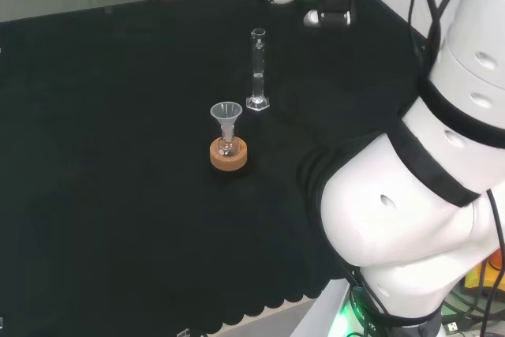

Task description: Pick up the graduated cylinder.

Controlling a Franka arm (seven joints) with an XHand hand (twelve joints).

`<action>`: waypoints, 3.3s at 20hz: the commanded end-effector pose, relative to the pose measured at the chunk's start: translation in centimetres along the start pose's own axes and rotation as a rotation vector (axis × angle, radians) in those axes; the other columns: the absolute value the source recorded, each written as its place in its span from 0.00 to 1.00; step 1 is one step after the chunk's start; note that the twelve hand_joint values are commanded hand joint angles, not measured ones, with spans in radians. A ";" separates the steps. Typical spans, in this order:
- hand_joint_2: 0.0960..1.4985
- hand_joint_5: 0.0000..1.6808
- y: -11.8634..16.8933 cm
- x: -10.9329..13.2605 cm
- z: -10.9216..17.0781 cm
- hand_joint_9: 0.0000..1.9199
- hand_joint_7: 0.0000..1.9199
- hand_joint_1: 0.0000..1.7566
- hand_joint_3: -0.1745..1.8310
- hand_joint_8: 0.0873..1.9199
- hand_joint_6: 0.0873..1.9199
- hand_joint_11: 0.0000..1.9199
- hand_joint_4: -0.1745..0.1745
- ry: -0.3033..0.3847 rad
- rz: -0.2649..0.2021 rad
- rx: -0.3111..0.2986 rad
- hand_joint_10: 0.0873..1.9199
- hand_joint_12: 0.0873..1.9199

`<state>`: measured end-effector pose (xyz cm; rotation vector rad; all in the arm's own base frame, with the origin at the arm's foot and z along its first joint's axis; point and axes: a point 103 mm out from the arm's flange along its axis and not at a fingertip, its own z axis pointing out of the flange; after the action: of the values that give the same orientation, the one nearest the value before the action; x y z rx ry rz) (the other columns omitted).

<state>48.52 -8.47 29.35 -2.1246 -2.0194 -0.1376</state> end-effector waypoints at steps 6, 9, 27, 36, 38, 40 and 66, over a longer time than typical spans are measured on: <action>0.78 0.17 1.6 -1.8 3.0 0.13 0.04 0.28 0.05 0.30 0.00 0.05 0.34 0.051 0.014 0.006 0.33 0.71; 0.78 0.17 1.6 -2.3 3.7 0.13 0.04 0.28 0.05 0.30 0.00 0.05 0.34 0.067 0.005 0.016 0.33 0.71; 0.73 0.24 1.1 -4.1 8.5 0.21 0.10 0.36 0.01 0.32 0.00 0.09 0.38 0.217 -0.118 -0.010 0.31 0.70; 0.72 0.25 1.7 -4.6 11.5 0.21 0.10 0.39 0.00 0.31 0.00 0.09 0.38 0.318 -0.182 -0.019 0.30 0.69; 0.73 0.25 1.9 -4.7 12.1 0.21 0.09 0.40 0.00 0.31 0.00 0.09 0.38 0.354 -0.177 -0.031 0.30 0.69; 0.73 0.24 2.1 -4.5 12.5 0.21 0.08 0.40 0.00 0.30 0.00 0.09 0.38 0.373 -0.184 -0.038 0.30 0.69; 0.69 0.27 4.5 -4.3 17.9 0.30 0.20 0.46 0.00 0.32 0.00 0.14 0.37 0.672 -0.351 -0.009 0.28 0.69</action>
<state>51.28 -9.63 11.22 -1.4960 -1.9158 -0.7536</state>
